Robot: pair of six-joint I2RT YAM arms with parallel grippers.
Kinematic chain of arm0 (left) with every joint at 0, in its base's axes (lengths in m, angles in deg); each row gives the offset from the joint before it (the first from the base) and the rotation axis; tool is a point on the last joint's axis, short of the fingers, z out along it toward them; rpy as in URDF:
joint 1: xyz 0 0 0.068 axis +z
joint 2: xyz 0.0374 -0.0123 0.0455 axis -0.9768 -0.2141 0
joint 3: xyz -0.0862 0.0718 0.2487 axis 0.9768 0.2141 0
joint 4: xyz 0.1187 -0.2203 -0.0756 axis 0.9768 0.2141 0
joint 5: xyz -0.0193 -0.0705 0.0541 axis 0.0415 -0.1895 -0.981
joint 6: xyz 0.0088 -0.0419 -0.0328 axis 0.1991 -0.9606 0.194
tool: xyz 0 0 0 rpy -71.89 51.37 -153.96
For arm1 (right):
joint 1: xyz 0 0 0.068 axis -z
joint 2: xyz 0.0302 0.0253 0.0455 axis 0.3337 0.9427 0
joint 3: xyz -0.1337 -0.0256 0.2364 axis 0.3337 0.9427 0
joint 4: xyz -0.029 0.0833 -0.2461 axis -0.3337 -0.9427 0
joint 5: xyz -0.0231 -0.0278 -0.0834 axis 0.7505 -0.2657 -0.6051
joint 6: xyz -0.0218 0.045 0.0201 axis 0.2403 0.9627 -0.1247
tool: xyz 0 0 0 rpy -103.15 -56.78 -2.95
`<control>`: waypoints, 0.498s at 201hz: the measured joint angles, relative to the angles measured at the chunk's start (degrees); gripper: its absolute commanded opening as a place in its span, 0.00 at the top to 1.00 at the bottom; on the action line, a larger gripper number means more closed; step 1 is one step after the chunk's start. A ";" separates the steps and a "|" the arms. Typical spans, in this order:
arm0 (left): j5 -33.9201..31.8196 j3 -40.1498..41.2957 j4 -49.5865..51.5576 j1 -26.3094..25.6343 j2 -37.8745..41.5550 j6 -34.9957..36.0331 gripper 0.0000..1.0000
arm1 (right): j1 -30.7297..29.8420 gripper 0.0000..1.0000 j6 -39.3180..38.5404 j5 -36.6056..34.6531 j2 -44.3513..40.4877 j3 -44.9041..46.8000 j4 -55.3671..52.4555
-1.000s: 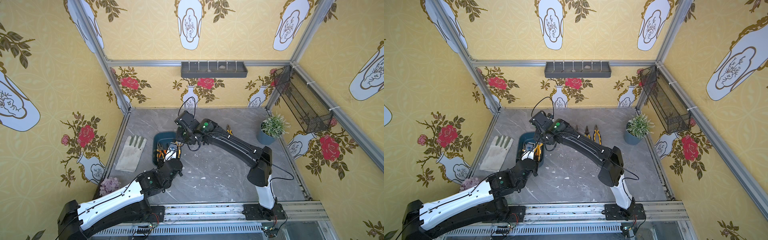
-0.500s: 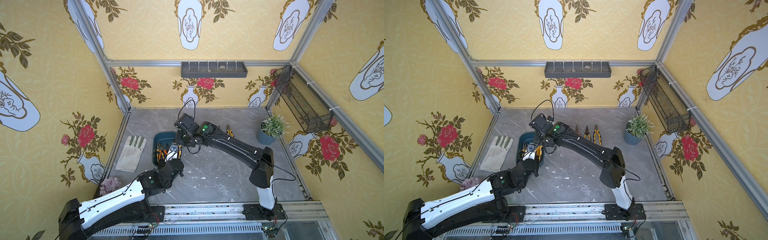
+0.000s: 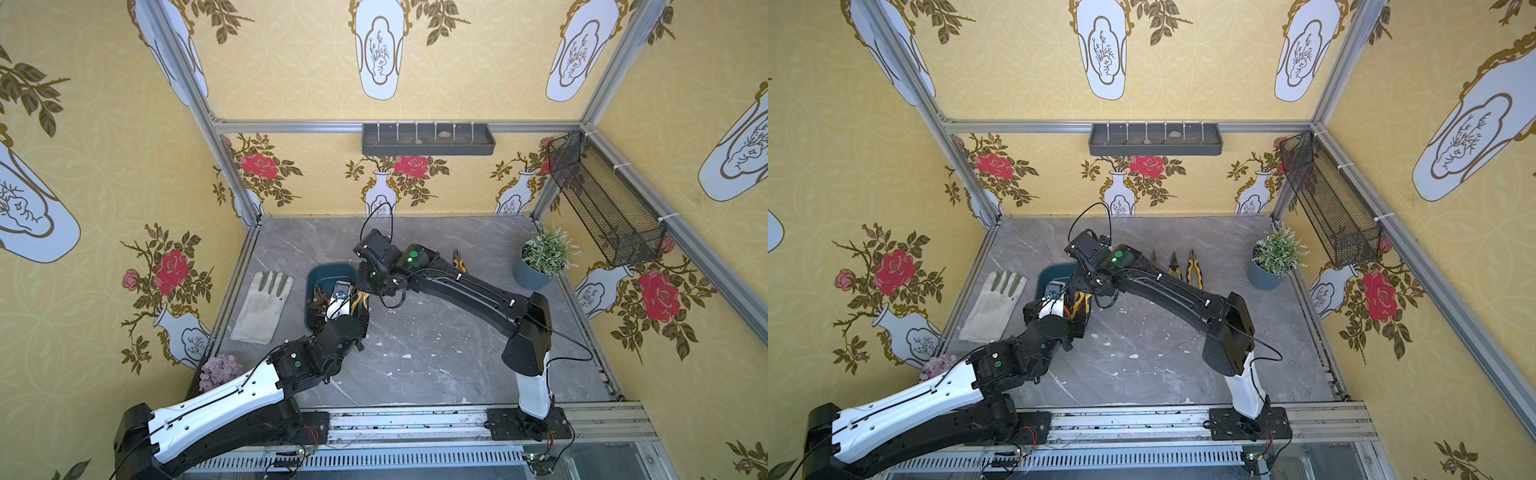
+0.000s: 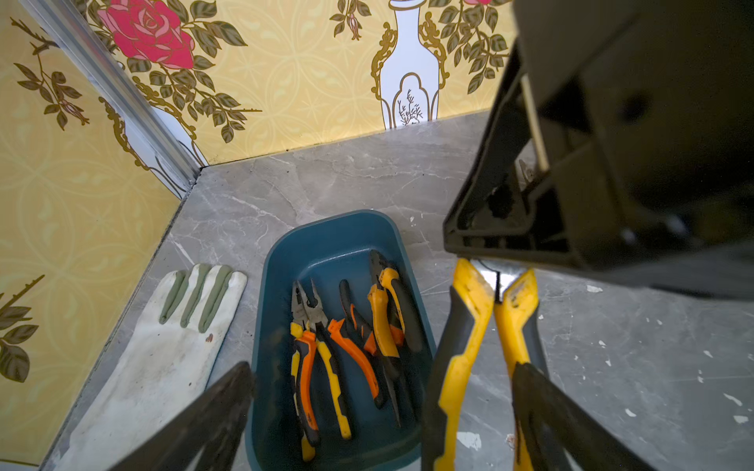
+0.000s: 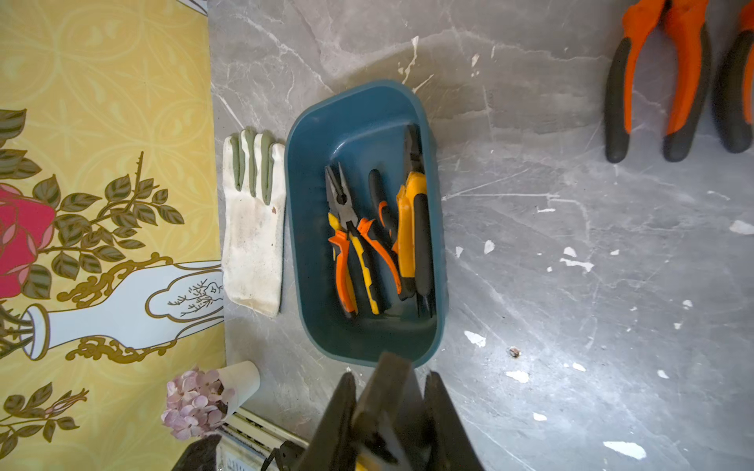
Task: Take the pliers out of the storage box
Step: Place the pliers at the center of the board.
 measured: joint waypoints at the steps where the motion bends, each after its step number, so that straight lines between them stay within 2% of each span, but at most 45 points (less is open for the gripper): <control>1: 0.02 0.00 0.04 0.00 0.07 -0.09 0.01 | 0.13 1.00 -0.11 -0.02 -0.11 0.13 0.00; 34: 0.04 0.00 0.83 -0.04 0.94 -1.01 0.01 | 5.07 1.00 -3.98 -3.43 -6.45 9.22 -0.37; 62: 0.04 1.27 0.74 0.07 1.44 -2.45 0.01 | 11.69 1.00 -9.33 -3.13 -12.33 18.75 -1.03; 80: 0.04 2.51 0.46 0.09 1.40 -3.26 0.01 | 15.69 1.00 -13.22 -2.82 -12.15 20.17 -2.40; 100: 0.04 3.15 -0.22 0.20 0.59 -3.85 0.01 | 17.07 1.00 -17.00 -1.36 -9.55 17.81 -3.32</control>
